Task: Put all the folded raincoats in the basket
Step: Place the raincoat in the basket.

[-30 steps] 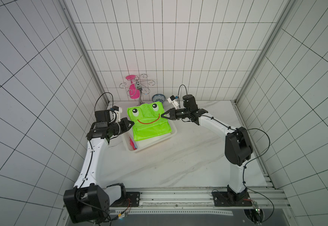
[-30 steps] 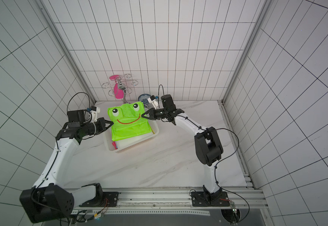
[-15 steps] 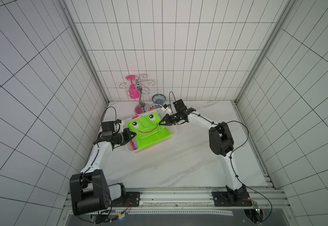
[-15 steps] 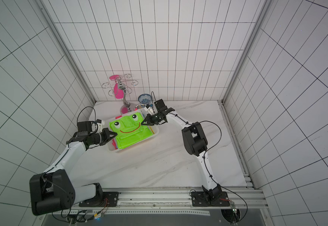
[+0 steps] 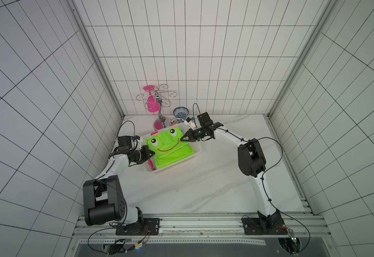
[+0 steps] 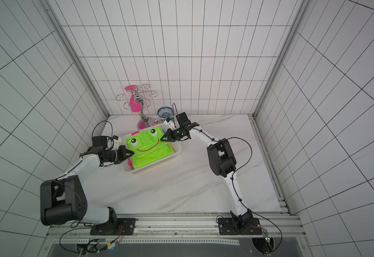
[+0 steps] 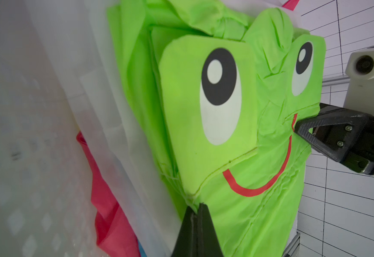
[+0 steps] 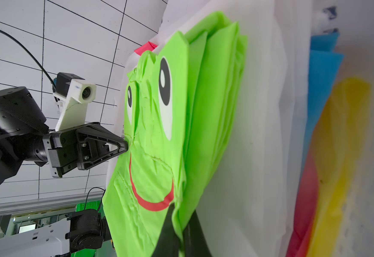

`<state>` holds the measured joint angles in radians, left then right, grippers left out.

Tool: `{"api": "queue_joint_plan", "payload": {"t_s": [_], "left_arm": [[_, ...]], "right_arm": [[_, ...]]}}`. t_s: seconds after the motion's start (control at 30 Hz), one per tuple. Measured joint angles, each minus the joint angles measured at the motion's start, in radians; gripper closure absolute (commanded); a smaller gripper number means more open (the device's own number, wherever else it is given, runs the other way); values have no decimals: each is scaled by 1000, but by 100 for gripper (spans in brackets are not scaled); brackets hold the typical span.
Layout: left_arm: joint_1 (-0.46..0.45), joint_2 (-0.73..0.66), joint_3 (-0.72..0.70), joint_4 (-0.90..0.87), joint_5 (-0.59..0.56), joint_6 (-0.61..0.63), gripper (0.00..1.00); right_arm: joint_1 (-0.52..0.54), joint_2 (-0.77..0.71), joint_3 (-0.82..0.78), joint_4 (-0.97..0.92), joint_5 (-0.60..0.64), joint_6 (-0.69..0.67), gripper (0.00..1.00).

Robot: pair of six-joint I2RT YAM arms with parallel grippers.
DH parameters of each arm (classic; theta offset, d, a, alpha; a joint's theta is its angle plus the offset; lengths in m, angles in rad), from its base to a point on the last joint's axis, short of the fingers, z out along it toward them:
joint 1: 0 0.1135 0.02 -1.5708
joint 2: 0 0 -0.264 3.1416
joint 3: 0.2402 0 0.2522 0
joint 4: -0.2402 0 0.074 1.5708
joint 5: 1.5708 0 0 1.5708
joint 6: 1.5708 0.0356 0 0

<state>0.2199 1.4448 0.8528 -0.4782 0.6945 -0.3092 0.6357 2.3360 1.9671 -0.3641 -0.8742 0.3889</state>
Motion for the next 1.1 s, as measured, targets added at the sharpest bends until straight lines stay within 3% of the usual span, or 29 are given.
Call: {"api": "queue_joint_plan", "payload": {"t_s": [0.17,0.33,0.47,0.6,0.8,0.87,0.97,1.1], "left_arm": [[32,-26,2,-60,-58,25,62],[51,-137,44,-141,-156,86,55],[50,-188,126,-196,-164,133,55],[6,-177,196,-192,-146,171,58],[-121,-90,183,-150,-79,247,84],[-143,-74,169,-155,4,339,84],[-163,-82,141,-202,106,525,86],[-178,-124,59,-223,121,706,90]], "right_arm": [[-23,0,-1,15,71,4,70],[-69,-63,-39,32,161,-3,64],[-89,-162,-132,27,200,-5,66],[-74,-248,-203,23,143,-22,71],[34,-286,-240,22,-15,-56,81],[71,-275,-239,24,-63,-59,88],[113,-233,-238,25,-120,-52,90],[111,-135,-219,-20,-144,-59,91]]}}
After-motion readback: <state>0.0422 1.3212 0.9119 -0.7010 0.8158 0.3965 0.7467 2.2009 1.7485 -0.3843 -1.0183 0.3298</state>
